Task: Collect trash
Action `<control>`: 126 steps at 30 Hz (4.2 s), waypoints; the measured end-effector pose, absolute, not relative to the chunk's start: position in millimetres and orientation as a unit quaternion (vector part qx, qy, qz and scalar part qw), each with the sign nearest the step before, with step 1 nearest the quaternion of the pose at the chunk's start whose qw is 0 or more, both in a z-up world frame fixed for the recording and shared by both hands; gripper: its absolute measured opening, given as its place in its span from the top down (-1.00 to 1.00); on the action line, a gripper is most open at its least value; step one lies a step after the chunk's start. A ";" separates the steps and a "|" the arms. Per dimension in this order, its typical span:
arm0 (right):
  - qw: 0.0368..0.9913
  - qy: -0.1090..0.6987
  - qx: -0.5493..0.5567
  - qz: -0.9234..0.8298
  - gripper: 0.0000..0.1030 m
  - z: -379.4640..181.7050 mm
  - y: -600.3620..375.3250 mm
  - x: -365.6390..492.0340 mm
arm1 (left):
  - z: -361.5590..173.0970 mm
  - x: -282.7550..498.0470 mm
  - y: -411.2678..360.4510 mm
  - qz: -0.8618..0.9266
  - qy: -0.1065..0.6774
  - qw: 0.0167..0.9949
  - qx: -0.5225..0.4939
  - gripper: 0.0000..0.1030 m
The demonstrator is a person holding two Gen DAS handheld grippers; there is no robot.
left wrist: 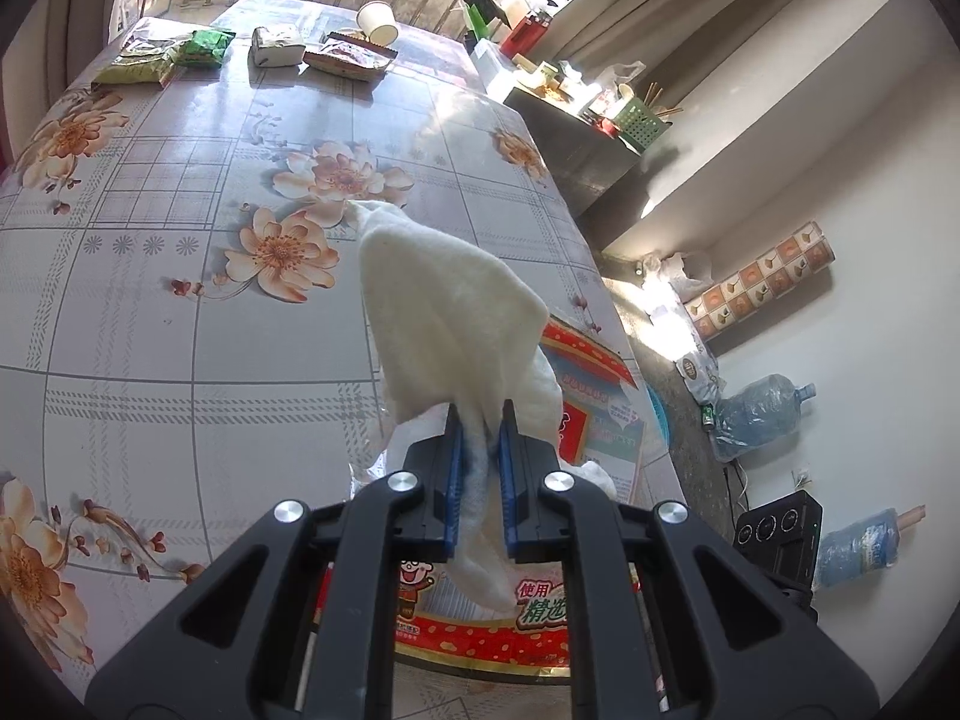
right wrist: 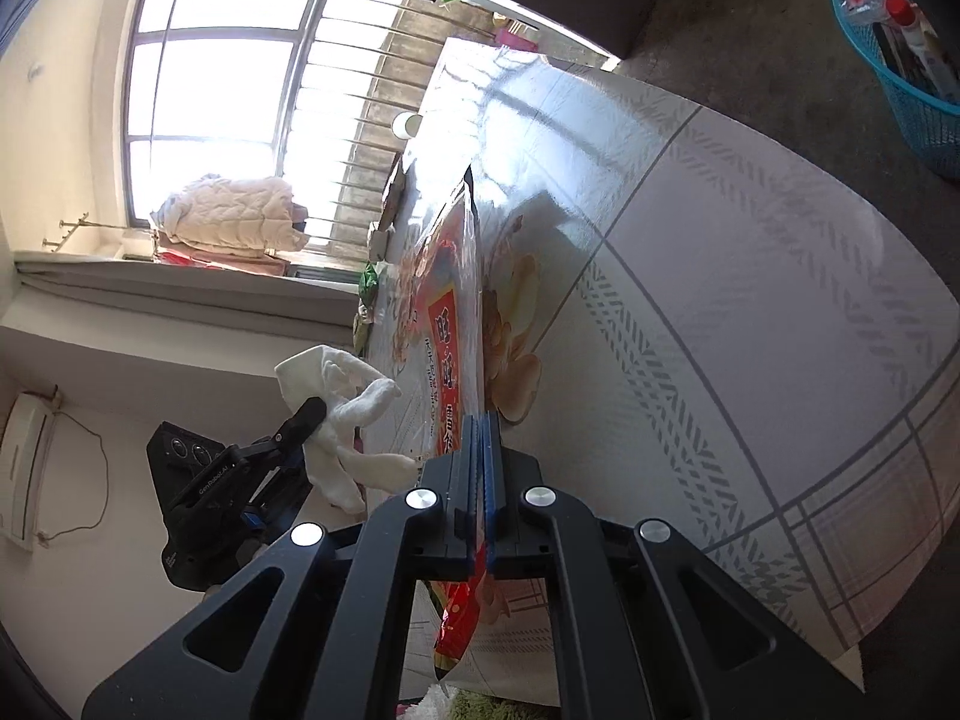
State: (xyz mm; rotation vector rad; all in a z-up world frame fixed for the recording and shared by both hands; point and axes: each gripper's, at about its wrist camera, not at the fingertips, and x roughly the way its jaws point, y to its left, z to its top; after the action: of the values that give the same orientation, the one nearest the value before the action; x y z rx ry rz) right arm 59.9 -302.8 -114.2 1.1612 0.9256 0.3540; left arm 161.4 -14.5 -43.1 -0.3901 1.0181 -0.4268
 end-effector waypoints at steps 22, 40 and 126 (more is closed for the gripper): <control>0.767 0.319 0.533 0.159 0.97 -21.3 -375.8 19.8 | 34.6 124.1 20.4 -0.270 0.363 0.870 -0.195 0.82; 0.842 0.229 0.488 0.020 0.97 61.6 -457.2 -22.1 | 51.1 143.8 -18.6 -0.361 0.344 0.850 -0.169 0.82; 0.829 0.323 0.404 -0.212 -0.04 -109.8 -544.0 -32.5 | 32.0 197.4 -384.5 -0.582 0.485 0.652 0.026 -0.56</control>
State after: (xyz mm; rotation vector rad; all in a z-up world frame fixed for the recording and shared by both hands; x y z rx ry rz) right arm -32.5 -544.0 -109.8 0.8577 0.6865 -0.4498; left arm 197.4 -384.5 32.0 0.0589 1.1015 -1.3207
